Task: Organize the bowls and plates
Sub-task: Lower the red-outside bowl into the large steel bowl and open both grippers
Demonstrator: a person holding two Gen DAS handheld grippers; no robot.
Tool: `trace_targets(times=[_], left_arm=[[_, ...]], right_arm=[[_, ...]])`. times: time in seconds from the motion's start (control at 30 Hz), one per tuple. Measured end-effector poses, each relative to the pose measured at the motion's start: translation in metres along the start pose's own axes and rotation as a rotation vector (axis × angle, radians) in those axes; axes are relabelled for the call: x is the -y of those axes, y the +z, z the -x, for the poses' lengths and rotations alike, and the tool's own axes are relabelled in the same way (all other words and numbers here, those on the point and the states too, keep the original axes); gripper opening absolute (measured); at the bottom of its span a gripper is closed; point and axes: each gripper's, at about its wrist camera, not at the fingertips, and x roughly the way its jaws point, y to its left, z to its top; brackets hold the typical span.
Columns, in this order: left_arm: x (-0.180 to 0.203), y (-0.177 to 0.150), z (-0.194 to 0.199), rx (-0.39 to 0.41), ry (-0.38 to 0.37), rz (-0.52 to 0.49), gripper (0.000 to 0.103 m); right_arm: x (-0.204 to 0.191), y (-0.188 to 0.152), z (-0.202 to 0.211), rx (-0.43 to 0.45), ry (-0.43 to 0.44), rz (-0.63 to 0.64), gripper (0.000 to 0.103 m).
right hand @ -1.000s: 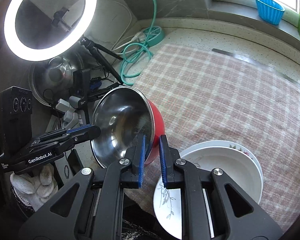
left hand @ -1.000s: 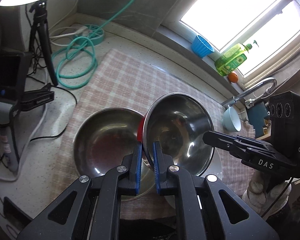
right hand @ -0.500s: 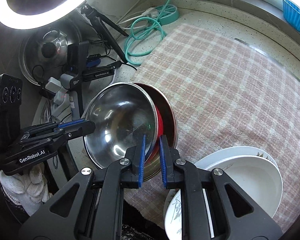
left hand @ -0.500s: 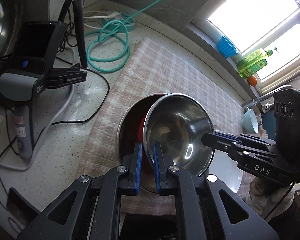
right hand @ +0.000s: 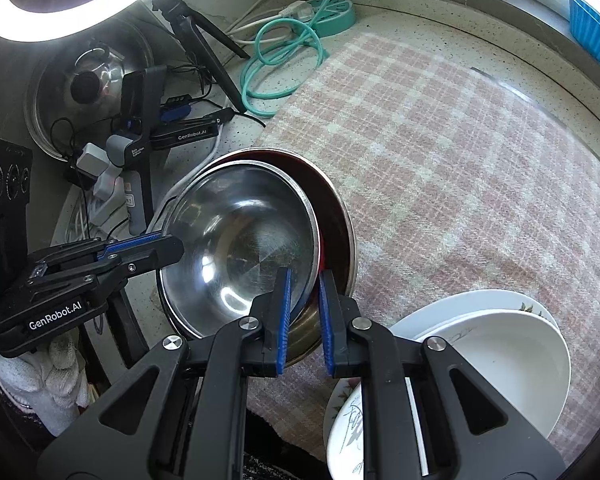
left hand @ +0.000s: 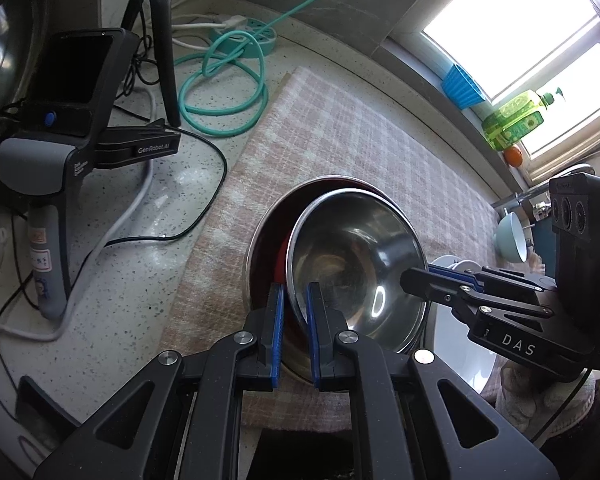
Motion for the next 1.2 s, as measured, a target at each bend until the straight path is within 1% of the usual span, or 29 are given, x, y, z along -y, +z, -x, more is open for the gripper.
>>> trace_targets(times=[0.43, 0.53, 0.57, 0.6, 0.63, 0.67, 0.7, 0.73, 0.77, 0.93, 1.0, 1.07, 1.13, 1.17, 1.2], left_arm=[[0.003, -0.001, -0.002, -0.004, 0.016, -0.008, 0.009], [0.002, -0.001, -0.003, -0.012, 0.016, -0.004, 0.009], [0.001, -0.001, -0.004, -0.014, 0.019, -0.001, 0.009], [0.001, -0.001, -0.004, -0.016, 0.021, 0.001, 0.013], [0.001, -0.001, -0.003, -0.012, 0.014, 0.004, 0.016], [0.002, -0.001, -0.001, -0.006, 0.013, 0.006, 0.016], [0.003, -0.001, 0.000, -0.002, 0.015, 0.003, 0.016], [0.004, -0.001, 0.002, 0.002, 0.016, 0.000, 0.016], [0.005, 0.000, 0.003, 0.006, 0.016, -0.002, 0.016], [0.012, 0.004, 0.011, 0.029, 0.003, -0.015, 0.016], [0.016, 0.005, 0.014, 0.036, -0.002, -0.020, 0.016], [0.021, 0.007, 0.015, 0.042, -0.006, -0.028, 0.022], [0.025, 0.009, 0.015, 0.047, -0.005, -0.033, 0.037], [0.027, 0.011, 0.015, 0.051, -0.004, -0.034, 0.042], [0.030, 0.012, 0.016, 0.057, -0.005, -0.035, 0.052]], right_arm=[[-0.002, 0.000, -0.004, -0.004, -0.010, 0.009, 0.016], [-0.003, 0.000, -0.003, 0.007, -0.020, 0.012, 0.017], [-0.003, 0.001, -0.002, 0.011, -0.017, 0.012, 0.023], [-0.002, 0.001, 0.000, 0.018, -0.005, 0.009, 0.026], [-0.003, 0.001, 0.002, 0.025, 0.002, 0.007, 0.032], [-0.003, 0.002, 0.004, 0.033, 0.005, 0.010, 0.037], [-0.004, 0.002, 0.007, 0.041, 0.005, 0.014, 0.040], [-0.006, 0.003, 0.010, 0.051, 0.001, 0.018, 0.047], [-0.007, 0.003, 0.013, 0.060, -0.002, 0.022, 0.050], [-0.007, 0.004, 0.027, 0.085, 0.013, 0.019, 0.052], [-0.005, 0.003, 0.034, 0.102, 0.015, 0.013, 0.060], [0.000, 0.002, 0.042, 0.121, 0.018, 0.001, 0.081], [0.007, 0.000, 0.049, 0.137, 0.020, -0.016, 0.087], [0.011, -0.001, 0.053, 0.143, 0.015, -0.022, 0.088], [0.015, -0.002, 0.056, 0.147, 0.005, -0.028, 0.088]])
